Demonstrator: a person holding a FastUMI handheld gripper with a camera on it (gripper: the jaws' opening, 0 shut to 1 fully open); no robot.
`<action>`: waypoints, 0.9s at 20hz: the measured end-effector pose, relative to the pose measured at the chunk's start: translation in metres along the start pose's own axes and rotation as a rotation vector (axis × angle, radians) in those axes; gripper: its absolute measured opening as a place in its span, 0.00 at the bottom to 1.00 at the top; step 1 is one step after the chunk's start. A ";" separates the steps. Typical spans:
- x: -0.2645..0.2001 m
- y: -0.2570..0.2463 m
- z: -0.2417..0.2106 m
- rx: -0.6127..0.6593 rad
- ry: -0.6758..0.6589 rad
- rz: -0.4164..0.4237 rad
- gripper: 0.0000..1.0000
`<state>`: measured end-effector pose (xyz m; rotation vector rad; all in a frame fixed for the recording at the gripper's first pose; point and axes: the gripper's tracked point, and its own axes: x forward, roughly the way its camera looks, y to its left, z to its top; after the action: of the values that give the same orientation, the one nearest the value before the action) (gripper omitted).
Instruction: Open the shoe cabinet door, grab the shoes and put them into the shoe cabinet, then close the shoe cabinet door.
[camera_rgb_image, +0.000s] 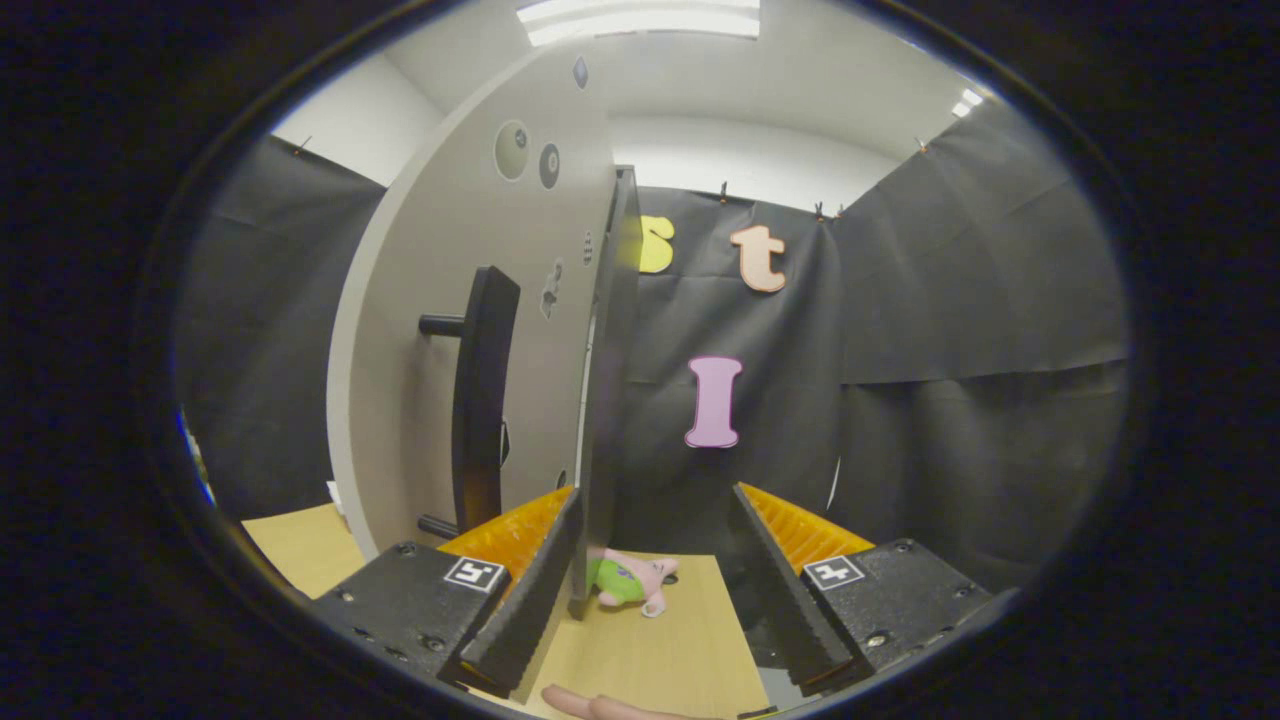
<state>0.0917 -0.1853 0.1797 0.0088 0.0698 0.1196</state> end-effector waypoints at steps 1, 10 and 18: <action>-0.001 0.007 0.000 0.009 0.003 0.015 0.94; -0.001 0.053 0.001 0.039 0.028 0.061 0.89; 0.010 0.109 0.008 0.045 0.022 0.131 0.89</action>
<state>0.0892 -0.0762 0.1881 0.0566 0.0938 0.2488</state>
